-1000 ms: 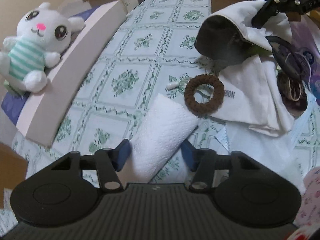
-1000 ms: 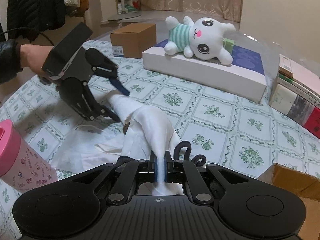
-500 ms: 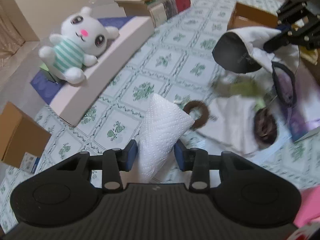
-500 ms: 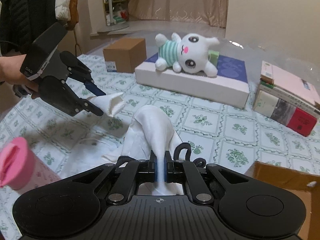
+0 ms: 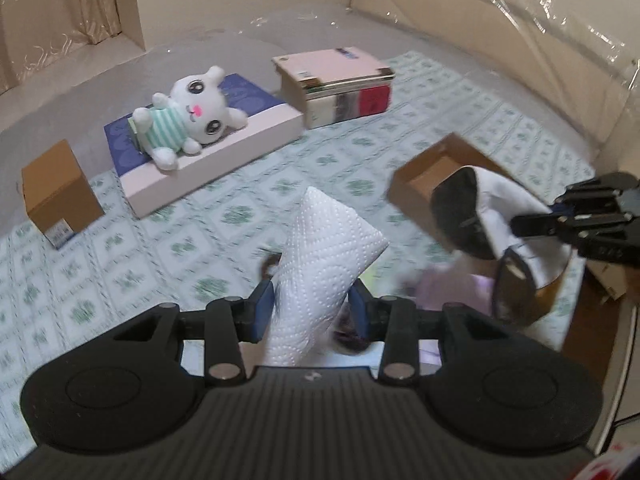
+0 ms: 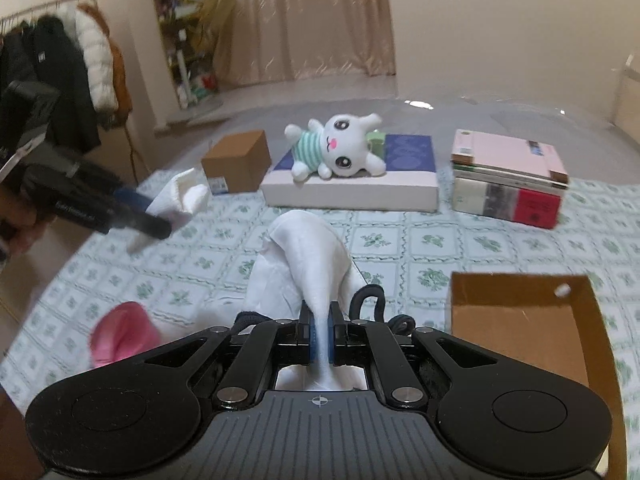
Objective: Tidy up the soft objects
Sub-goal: 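Close the left tool on the rolled white paper towel, then carry the cloth and paper towel into the cardboard box and open both tools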
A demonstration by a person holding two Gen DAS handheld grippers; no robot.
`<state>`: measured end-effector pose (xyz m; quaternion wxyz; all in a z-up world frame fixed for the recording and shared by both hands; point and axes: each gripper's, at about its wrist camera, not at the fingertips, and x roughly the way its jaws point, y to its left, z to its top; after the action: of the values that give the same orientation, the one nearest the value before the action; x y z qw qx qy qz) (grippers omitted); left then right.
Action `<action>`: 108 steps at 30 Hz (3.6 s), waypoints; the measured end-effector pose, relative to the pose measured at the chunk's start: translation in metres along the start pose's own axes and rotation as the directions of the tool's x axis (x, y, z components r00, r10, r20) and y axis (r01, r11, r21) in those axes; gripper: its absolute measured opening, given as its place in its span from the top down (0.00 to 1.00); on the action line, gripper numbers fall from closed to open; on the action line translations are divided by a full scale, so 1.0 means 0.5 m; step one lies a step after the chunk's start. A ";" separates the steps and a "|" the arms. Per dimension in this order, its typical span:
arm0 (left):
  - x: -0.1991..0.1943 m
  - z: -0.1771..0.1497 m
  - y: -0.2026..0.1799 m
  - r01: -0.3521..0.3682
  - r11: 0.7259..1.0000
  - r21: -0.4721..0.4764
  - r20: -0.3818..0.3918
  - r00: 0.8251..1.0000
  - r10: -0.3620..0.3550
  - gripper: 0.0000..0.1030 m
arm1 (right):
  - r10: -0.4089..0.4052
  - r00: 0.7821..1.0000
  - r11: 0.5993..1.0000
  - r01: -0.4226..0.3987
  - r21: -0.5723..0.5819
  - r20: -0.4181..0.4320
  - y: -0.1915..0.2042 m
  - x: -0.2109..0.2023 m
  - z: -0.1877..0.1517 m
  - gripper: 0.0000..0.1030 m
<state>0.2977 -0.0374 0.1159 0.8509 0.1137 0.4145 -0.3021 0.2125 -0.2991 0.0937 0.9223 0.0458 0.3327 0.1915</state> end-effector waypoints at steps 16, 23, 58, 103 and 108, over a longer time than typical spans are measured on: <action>-0.029 -0.226 -0.252 -0.027 0.968 -0.251 0.063 0.997 0.045 0.64 | -0.078 0.995 0.990 0.070 0.122 0.062 0.016 -0.204 -0.242 0.94; -0.004 -0.271 -0.299 -0.017 0.913 -0.407 0.101 0.993 0.063 0.64 | -0.135 0.988 0.979 0.121 0.164 0.078 -0.003 -0.259 -0.306 0.94; 0.204 -0.064 -0.519 0.191 0.914 -0.357 0.100 0.981 -0.166 0.64 | -0.316 0.948 0.928 0.302 0.217 0.034 -0.260 -0.269 -0.302 0.94; 0.119 -0.142 -0.496 0.020 0.957 -0.289 0.217 0.975 0.046 0.27 | -0.334 0.942 0.936 0.330 0.126 0.016 -0.274 -0.178 -0.302 0.42; 0.048 -0.222 -0.484 -0.036 0.960 -0.279 0.234 0.967 0.105 0.27 | -0.311 0.947 0.931 0.286 0.226 0.085 -0.215 -0.254 -0.322 0.42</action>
<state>0.0914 -0.1898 0.0413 0.9136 -0.0282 0.3388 -0.2232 0.0557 -0.4539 0.0220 0.9487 0.1036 0.2985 0.0095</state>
